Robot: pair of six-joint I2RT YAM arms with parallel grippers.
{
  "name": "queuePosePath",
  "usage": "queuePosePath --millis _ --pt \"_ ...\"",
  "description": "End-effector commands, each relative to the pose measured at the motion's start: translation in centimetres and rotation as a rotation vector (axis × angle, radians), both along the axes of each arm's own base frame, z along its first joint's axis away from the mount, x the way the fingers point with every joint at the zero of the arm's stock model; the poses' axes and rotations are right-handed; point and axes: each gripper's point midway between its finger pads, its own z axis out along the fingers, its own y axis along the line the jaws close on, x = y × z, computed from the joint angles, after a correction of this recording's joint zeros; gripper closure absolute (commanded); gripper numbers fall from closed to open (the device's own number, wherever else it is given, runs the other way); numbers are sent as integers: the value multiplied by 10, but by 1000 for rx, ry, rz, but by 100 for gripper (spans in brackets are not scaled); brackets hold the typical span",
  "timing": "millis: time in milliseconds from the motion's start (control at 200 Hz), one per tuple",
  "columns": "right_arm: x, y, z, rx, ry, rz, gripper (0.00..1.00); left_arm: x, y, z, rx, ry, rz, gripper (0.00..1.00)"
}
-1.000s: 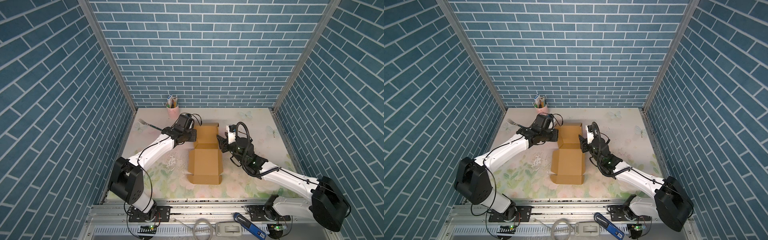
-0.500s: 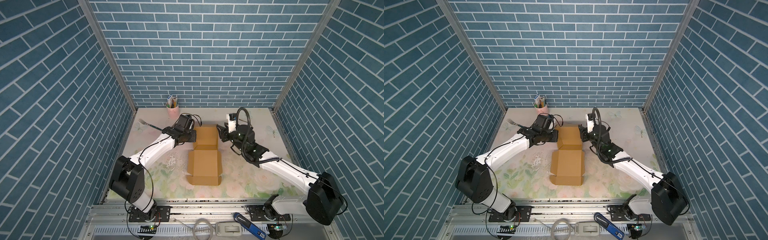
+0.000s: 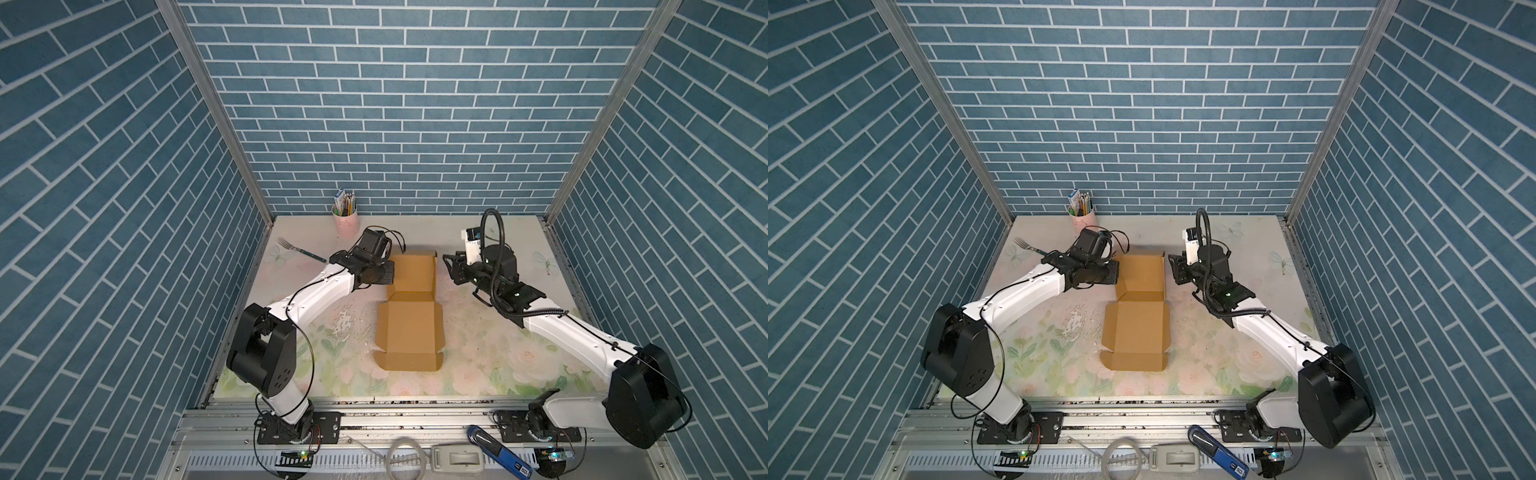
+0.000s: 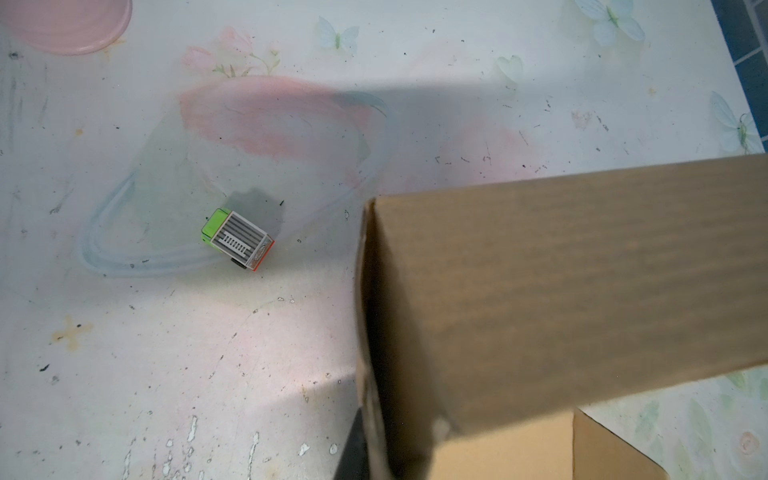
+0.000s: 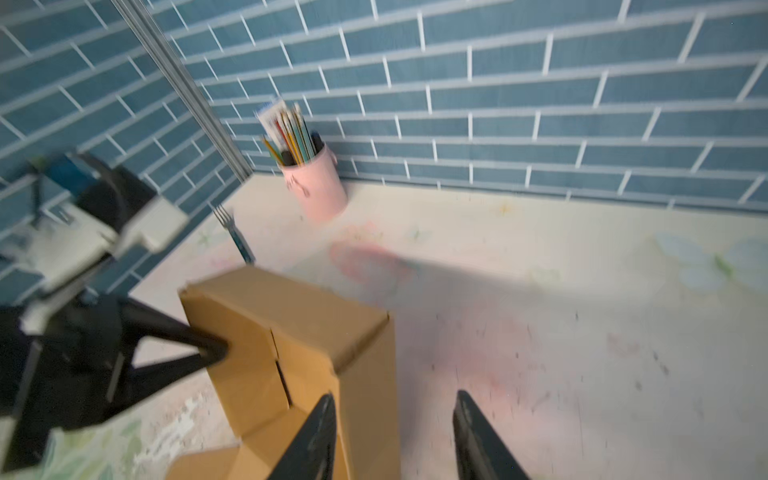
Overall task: Fold the paper box
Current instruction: 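Lower the right gripper back beside the box's side wall while the left holds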
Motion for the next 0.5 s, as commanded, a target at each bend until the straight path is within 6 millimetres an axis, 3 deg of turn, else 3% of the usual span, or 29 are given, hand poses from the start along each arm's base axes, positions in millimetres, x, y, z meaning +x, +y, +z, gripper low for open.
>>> queuePosePath --millis 0,490 --pt "9 2 12 78 -83 -36 56 4 7 0 30 8 12 91" --pt "-1 19 -26 39 -85 17 60 19 20 -18 32 58 45 90"
